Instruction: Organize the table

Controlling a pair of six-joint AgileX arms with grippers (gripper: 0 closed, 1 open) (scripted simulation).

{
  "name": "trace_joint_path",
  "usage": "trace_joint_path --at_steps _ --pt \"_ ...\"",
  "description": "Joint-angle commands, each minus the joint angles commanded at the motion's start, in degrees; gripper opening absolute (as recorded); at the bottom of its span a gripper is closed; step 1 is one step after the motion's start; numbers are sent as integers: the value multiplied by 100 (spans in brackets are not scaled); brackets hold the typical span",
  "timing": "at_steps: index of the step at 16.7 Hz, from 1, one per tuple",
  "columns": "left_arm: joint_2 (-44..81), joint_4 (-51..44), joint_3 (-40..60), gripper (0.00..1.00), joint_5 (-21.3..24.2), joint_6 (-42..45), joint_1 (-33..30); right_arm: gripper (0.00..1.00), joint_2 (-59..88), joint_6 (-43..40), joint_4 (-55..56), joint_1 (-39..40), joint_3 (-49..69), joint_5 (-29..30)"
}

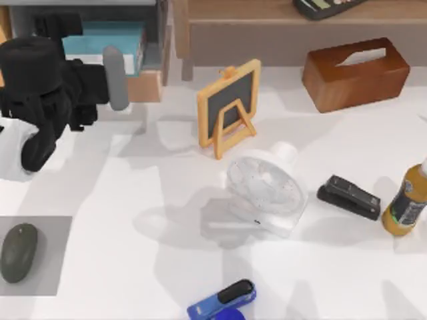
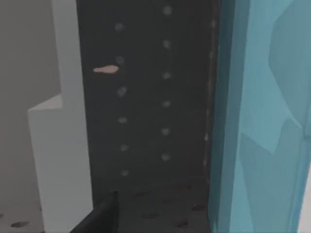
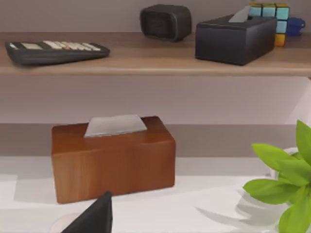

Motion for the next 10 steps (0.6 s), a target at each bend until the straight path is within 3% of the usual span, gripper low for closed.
trace_joint_path --at_steps 10 --pt "-873 297 -1171 100 -178 -46 -169 100 0 0 0 0 0 0"
